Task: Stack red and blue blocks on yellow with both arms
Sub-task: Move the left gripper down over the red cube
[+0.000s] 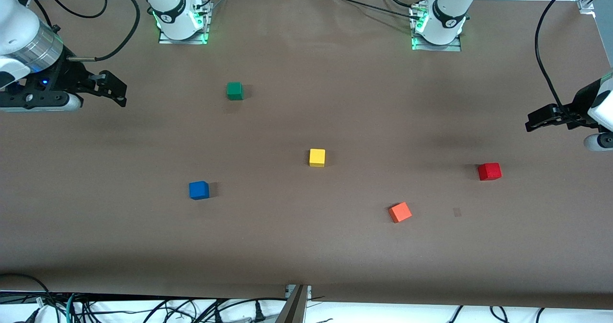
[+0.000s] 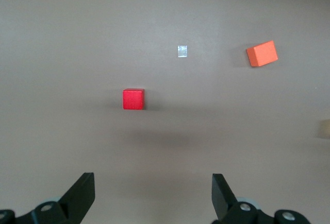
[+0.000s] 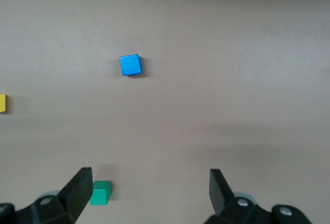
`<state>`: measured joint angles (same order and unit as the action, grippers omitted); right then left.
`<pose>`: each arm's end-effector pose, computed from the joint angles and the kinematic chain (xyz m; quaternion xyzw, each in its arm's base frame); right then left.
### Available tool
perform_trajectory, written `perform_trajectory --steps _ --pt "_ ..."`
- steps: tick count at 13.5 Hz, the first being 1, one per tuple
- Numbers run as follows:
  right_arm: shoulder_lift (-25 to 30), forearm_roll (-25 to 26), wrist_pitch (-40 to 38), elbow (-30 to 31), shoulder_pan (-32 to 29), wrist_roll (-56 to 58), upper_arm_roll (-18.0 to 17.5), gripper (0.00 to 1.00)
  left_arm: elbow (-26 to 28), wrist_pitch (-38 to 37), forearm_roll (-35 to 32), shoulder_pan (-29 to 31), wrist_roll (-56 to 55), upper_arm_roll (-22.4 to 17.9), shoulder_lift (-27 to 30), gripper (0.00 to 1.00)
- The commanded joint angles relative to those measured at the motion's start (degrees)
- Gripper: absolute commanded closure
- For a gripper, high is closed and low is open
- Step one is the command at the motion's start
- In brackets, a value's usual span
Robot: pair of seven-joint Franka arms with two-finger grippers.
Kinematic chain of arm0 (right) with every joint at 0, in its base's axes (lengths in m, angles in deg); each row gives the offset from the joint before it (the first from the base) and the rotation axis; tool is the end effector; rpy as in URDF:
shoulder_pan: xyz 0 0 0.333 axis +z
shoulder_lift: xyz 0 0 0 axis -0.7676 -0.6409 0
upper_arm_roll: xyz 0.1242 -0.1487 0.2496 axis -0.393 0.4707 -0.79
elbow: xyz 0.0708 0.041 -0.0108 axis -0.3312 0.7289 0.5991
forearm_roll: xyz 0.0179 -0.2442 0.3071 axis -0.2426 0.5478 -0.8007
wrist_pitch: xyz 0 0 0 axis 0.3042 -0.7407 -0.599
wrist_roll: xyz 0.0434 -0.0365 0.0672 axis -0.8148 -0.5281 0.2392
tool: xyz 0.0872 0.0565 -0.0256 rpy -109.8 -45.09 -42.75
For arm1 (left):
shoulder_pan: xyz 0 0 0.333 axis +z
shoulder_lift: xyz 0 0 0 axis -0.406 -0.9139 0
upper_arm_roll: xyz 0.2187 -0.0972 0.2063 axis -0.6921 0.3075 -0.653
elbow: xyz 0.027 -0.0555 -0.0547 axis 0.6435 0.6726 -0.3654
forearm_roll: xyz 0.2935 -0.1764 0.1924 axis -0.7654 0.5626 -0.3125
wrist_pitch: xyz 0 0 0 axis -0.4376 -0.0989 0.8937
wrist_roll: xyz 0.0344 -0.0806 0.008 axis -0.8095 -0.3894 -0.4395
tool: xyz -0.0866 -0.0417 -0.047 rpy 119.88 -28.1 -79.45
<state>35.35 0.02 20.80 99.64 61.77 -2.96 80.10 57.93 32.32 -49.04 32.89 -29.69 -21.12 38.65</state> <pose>0.5676 0.0899 0.6076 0.9997 0.0114 0.0193 0.0130 0.6077 0.0228 0.5763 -0.9985 -0.0444 0.0311 0.0012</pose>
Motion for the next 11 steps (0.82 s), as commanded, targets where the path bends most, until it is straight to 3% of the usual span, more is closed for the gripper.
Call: perform_trajectory --steps 1,4,6,7,11 --pt "-0.7 -0.92 -0.49 -1.68 -1.7 0.13 -0.9 0.0 -2.44 -0.57 0.34 -0.06 0.51 0.09 -1.28 0.0" --pt "-0.78 -0.92 -0.67 -1.68 -4.41 0.13 -3.87 0.0 -3.67 -0.66 0.33 0.11 0.59 0.09 -2.16 0.0" --pt "-0.7 -0.92 -0.93 -1.68 -11.24 0.04 -11.58 0.0 -3.67 -0.57 0.86 0.46 1.47 0.0 -2.43 0.0" --pt "-0.61 -0.75 -0.93 -1.95 -12.76 -0.04 -13.54 0.0 -3.67 -0.57 0.6 1.34 3.21 0.0 -2.34 0.0" --pt "-0.43 -0.57 -1.1 -2.21 -12.78 0.04 -13.56 0.0 -3.59 -0.14 0.69 6.35 8.59 0.0 -3.21 0.0"
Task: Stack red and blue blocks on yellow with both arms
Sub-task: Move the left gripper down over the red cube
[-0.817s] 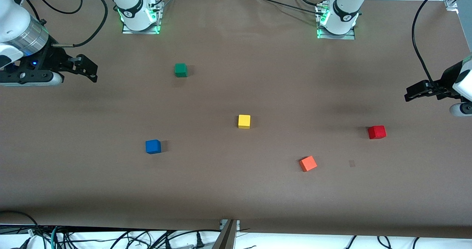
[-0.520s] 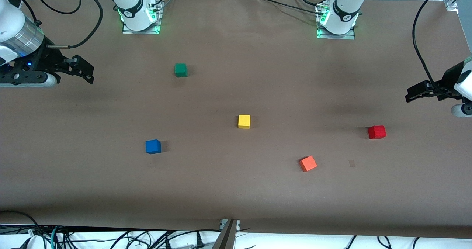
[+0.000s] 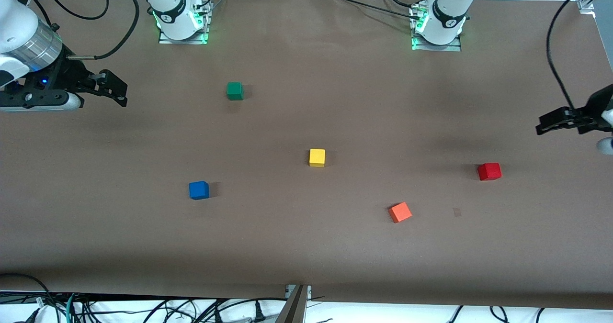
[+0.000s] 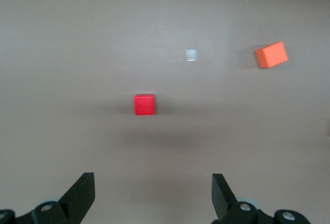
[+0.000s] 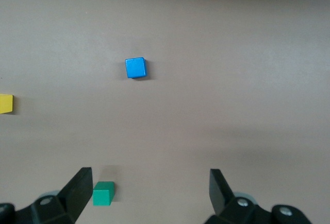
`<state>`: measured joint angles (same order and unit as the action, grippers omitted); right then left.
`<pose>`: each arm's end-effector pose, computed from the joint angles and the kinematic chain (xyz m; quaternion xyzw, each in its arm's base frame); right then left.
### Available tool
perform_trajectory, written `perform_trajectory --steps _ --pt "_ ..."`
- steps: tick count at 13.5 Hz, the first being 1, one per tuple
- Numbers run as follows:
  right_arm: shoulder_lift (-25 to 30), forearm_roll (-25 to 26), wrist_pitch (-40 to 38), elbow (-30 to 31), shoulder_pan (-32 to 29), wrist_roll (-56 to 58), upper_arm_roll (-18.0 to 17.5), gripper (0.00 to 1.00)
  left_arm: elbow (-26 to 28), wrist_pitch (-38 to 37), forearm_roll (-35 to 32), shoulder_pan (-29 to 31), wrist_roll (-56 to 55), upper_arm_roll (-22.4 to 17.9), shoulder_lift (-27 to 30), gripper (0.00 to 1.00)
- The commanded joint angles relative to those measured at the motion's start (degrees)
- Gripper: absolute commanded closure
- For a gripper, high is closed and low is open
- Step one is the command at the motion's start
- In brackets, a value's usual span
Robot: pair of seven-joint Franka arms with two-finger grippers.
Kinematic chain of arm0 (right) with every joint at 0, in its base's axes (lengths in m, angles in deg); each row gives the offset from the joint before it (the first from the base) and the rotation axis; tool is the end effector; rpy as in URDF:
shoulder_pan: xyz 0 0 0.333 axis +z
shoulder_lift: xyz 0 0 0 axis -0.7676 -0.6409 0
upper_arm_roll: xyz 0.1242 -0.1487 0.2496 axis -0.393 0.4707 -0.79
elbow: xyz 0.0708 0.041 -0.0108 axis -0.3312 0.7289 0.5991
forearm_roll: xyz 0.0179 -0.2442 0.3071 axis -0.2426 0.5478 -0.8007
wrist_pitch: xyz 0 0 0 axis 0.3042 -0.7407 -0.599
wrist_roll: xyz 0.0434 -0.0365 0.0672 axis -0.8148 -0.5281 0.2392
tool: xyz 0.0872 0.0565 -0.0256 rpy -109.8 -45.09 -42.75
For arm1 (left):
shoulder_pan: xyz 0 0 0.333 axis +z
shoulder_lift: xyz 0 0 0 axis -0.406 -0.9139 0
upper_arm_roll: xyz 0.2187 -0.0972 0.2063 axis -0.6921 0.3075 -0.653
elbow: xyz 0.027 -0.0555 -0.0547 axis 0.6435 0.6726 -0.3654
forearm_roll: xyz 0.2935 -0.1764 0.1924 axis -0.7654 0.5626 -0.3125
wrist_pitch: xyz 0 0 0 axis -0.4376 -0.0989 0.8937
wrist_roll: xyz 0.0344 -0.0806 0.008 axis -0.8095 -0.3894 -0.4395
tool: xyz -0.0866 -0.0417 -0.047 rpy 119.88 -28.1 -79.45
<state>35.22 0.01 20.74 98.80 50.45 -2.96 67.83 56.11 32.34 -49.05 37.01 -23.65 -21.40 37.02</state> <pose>0.5674 0.0967 0.6136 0.9995 0.0193 0.0246 0.0071 0.6125 0.0713 0.5738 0.9991 0.0304 -0.0291 0.0028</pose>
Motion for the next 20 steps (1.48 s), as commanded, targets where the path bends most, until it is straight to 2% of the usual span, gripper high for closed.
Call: perform_trajectory --steps 1,4,6,8,12,14,17,20 --pt "-0.3 -0.64 -1.04 -1.37 -1.46 0.12 -1.29 0.0 -1.24 0.2 0.26 2.49 2.55 0.2 -2.55 0.0" --pt "-0.57 -0.64 -1.04 -1.29 -1.46 -0.14 -1.2 0.0 0.25 6.87 -0.27 3.99 2.55 0.03 -7.03 0.0" --pt "-0.66 -0.73 -1.04 -1.28 -1.72 0.12 -0.76 0.0 2.61 7.93 -0.28 4.34 1.85 0.03 -8.96 0.0" --pt "-0.39 -0.82 -1.13 -1.37 -1.63 -0.58 -0.85 0.0 8.84 13.96 -0.19 5.39 -0.78 0.11 -9.06 0.0" --pt "-0.3 -0.65 -1.04 -1.37 -1.54 -0.58 -1.11 0.0 25.09 32.14 0.6 6.8 -1.32 0.64 -7.48 0.0" --pt "-0.3 -0.55 -1.04 -1.37 -1.63 0.03 -0.85 0.0 30.47 38.59 0.26 6.63 -1.32 0.73 -7.21 0.0" --pt "-0.3 -0.55 -0.96 -1.46 -1.54 -0.4 -1.11 0.0 35.13 46.05 -0.36 6.36 -0.45 0.73 -8.61 0.0" --pt "-0.3 -0.64 -0.96 -1.55 -1.46 -0.58 -1.29 0.0 35.85 50.99 -1.33 6.1 -0.44 0.73 -11.95 0.0"
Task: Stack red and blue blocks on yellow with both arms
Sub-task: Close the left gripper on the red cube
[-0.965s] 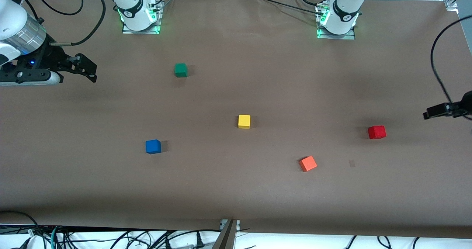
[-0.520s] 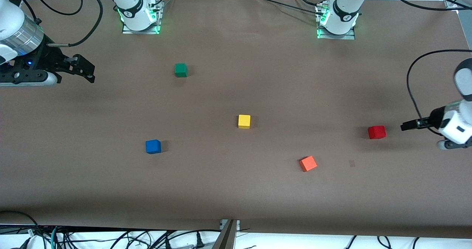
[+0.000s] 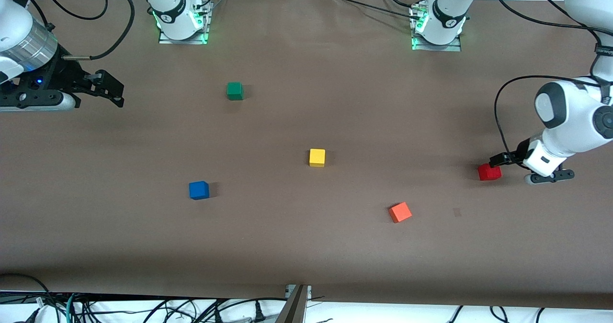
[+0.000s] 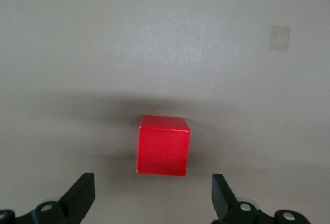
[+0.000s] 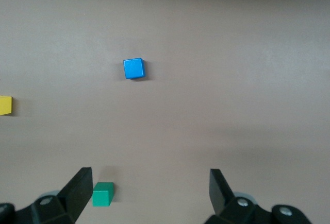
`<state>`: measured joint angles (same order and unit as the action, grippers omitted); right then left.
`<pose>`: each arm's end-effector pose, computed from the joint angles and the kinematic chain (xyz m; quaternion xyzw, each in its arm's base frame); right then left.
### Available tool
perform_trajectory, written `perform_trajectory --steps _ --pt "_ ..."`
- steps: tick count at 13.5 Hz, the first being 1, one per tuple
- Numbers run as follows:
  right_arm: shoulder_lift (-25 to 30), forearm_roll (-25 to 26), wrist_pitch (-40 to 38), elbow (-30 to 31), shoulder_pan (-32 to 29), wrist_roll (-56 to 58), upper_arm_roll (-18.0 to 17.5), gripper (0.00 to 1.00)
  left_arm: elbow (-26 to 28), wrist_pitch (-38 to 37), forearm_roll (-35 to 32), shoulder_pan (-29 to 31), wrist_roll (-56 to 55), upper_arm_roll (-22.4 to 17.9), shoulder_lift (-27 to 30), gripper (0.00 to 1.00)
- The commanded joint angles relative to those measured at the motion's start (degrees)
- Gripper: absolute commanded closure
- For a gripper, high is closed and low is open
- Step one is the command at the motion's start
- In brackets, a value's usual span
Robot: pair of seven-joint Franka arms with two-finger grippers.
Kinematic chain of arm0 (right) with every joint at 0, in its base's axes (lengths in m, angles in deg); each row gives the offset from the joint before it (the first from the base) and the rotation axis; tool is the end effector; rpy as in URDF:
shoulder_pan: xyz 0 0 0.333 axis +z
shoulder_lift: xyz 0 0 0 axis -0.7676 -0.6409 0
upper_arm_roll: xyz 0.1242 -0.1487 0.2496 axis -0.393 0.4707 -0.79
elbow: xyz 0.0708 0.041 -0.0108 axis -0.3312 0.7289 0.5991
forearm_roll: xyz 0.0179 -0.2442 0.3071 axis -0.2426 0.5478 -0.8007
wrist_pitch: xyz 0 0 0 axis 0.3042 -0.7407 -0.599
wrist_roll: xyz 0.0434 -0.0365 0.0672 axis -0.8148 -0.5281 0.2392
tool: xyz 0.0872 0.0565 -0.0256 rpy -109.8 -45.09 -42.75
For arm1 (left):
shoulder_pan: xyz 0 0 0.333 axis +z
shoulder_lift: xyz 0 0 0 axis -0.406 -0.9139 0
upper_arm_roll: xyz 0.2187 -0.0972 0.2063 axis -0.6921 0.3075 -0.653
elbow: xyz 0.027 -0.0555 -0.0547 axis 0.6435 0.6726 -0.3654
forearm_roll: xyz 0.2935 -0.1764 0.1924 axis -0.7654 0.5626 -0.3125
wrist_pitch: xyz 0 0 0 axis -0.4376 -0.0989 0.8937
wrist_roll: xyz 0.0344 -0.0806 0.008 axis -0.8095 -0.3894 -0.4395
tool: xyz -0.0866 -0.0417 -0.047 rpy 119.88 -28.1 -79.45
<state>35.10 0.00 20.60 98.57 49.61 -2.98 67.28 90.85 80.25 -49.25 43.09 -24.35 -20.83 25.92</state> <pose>0.5684 0.0936 0.6141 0.9995 0.0166 0.0243 0.0067 0.5888 0.1179 0.2475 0.9967 0.0783 -0.0078 0.0189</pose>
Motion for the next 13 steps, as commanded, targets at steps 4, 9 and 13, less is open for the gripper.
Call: perform_trajectory --steps 4,9,13 --pt "-0.18 -0.37 -0.9 -1.31 -0.7 -0.29 -0.74 0.0 6.02 11.86 -1.13 -0.16 0.26 0.24 -3.49 0.0" --pt "-0.18 -0.55 -0.9 -1.31 -0.7 -0.55 -0.74 0.0 6.3 12.5 -1.13 -0.51 -0.36 0.24 -3.85 0.4" --pt "-0.18 -0.55 -0.9 -1.31 -0.7 -0.55 -0.74 0.0 5.51 11.19 -1.13 -0.51 -0.71 0.59 -2.36 1.0"
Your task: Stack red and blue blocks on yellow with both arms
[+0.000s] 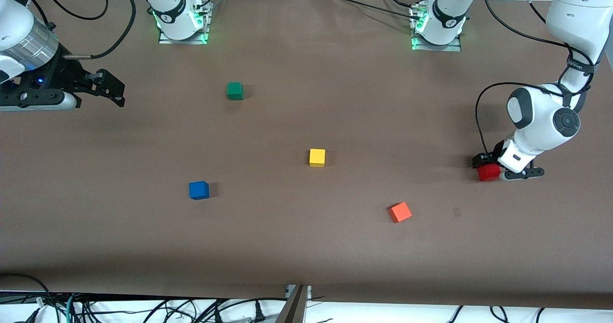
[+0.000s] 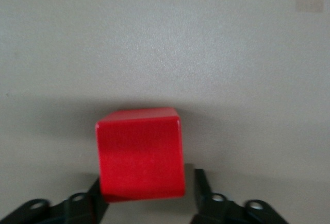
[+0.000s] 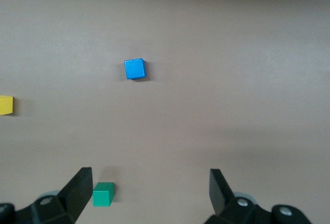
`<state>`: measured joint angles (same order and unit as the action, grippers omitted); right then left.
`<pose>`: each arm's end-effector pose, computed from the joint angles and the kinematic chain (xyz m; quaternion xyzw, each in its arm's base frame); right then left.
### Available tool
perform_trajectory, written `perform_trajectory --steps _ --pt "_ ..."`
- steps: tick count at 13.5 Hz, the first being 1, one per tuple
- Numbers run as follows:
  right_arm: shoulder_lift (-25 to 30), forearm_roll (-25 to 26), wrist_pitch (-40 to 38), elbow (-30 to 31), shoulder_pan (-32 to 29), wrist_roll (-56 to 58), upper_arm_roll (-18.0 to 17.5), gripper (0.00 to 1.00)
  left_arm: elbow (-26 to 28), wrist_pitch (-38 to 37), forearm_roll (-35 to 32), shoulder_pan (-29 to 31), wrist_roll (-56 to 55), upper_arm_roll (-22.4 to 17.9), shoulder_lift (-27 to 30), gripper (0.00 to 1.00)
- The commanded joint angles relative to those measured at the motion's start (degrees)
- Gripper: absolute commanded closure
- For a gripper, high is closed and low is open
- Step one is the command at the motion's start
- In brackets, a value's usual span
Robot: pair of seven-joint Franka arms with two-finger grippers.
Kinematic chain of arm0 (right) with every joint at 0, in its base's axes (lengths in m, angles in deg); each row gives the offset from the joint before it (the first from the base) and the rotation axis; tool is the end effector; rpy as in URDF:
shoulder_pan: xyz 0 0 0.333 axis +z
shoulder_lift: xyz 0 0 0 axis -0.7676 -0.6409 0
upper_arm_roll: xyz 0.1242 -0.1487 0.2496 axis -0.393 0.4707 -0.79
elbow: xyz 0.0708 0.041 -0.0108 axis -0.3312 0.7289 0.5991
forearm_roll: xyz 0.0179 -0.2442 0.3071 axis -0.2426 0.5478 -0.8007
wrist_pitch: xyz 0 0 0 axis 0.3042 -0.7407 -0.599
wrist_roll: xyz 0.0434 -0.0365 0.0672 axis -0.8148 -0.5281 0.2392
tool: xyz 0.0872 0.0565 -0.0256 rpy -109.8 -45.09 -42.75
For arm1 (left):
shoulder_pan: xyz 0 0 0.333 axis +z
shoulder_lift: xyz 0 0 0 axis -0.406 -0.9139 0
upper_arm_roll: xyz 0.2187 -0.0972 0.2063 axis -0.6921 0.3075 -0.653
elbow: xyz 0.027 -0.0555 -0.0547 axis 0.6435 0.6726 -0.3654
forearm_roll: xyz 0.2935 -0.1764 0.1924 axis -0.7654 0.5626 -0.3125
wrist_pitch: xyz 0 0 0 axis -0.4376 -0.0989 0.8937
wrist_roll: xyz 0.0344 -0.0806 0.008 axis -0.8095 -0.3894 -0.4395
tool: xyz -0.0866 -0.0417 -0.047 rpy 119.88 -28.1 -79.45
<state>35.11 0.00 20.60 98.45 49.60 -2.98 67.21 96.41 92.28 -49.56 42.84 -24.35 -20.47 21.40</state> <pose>0.5683 0.0942 0.6152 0.9995 0.0171 0.0254 0.0065 0.5686 0.1040 0.1833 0.9970 0.0722 0.0105 0.0242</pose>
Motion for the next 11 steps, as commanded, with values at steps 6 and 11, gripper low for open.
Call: perform_trajectory --steps 6,11 --pt "-0.1 -0.64 -0.9 -1.2 -0.61 -0.55 -0.66 0.0 -15.58 -20.6 -0.82 -7.68 -21.31 9.29 1.91 1.0" --pt "-0.19 -0.64 -0.9 -1.2 -0.61 -0.64 -0.66 0.0 -20.18 -22.12 -0.83 -11.42 -28.22 9.03 -0.65 1.0"
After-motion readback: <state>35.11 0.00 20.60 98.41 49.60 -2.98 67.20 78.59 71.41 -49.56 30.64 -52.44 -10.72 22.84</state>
